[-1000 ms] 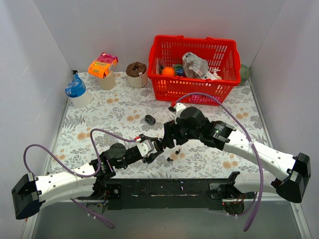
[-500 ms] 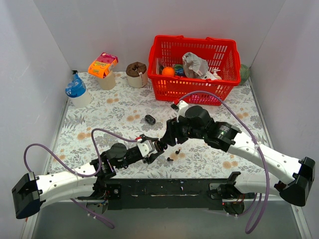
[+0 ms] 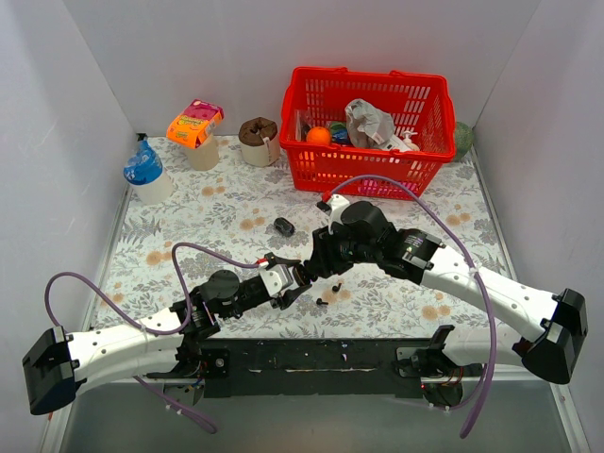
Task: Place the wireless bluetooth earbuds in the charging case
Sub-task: Open the charging case.
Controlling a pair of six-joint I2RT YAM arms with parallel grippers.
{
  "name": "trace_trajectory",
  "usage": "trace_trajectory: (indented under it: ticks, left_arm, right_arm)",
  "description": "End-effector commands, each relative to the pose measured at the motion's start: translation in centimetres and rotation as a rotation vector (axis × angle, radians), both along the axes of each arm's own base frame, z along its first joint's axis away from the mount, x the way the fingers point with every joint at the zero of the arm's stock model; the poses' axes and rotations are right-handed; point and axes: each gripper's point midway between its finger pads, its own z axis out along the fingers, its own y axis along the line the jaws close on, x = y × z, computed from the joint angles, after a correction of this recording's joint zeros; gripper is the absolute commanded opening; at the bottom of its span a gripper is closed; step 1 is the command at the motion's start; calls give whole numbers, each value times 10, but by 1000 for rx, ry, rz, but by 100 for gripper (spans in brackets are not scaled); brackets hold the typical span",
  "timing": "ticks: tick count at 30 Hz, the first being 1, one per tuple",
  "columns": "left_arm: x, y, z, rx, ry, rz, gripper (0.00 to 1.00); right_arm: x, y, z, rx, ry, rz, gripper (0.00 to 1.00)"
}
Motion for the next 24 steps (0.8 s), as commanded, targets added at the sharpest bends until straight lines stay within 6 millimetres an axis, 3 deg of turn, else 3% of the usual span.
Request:
trace_trajectory:
  ticks: [1, 16, 19, 24]
  left_arm:
    - [1, -2, 23, -46, -35, 2, 0]
    - [1, -1, 23, -52, -33, 6, 0]
    - [1, 0, 22, -52, -29, 9, 0]
    - [0, -1, 21, -55, -20, 6, 0]
  right_arm:
    - [1, 5, 6, 25, 0, 11, 48]
    - [-2, 5, -5, 5, 26, 21, 41]
    - [-1, 5, -3, 10, 16, 20, 34]
    - [2, 1, 0, -4, -8, 10, 5]
